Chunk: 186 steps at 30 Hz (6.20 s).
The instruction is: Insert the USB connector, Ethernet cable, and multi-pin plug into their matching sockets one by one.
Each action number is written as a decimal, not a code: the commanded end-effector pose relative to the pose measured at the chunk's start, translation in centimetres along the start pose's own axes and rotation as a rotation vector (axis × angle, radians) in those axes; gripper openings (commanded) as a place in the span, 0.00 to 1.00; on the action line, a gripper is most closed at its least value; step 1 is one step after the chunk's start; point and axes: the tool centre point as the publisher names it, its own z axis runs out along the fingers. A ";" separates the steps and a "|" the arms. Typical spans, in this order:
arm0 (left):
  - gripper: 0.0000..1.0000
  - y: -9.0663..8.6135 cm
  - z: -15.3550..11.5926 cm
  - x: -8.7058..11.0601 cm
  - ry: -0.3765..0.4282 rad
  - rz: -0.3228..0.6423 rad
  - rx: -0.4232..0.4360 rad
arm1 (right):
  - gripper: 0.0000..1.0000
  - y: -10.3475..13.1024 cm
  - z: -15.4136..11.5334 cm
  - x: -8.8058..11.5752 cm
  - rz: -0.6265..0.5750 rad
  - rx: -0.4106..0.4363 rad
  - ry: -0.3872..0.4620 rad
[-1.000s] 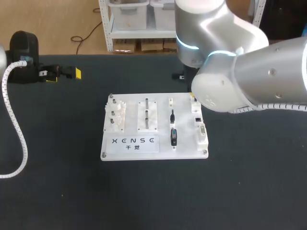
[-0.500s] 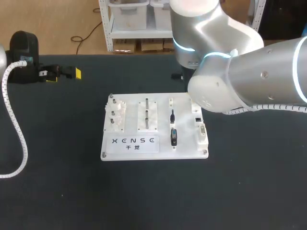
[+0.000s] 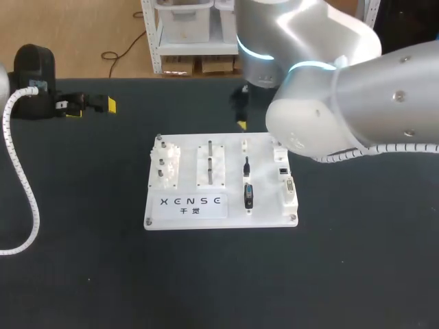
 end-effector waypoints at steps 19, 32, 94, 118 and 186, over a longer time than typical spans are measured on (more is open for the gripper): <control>1.00 0.0 0.0 0.0 0.000 0.000 0.000 | 1.00 2.7 3.0 7.3 -0.116 -0.063 0.187; 1.00 0.0 0.0 0.0 0.000 0.000 0.000 | 0.18 2.7 4.0 7.4 -0.161 -0.068 0.193; 1.00 0.0 0.0 0.0 0.000 0.000 0.000 | 0.00 -4.9 3.2 5.1 -0.123 -0.057 0.136; 1.00 0.0 0.0 0.0 0.000 0.000 0.000 | 0.00 -4.8 3.8 5.6 -0.117 -0.039 0.146; 1.00 0.0 0.0 0.0 0.000 0.000 0.000 | 1.00 0.7 -2.6 10.5 -0.213 -0.124 0.194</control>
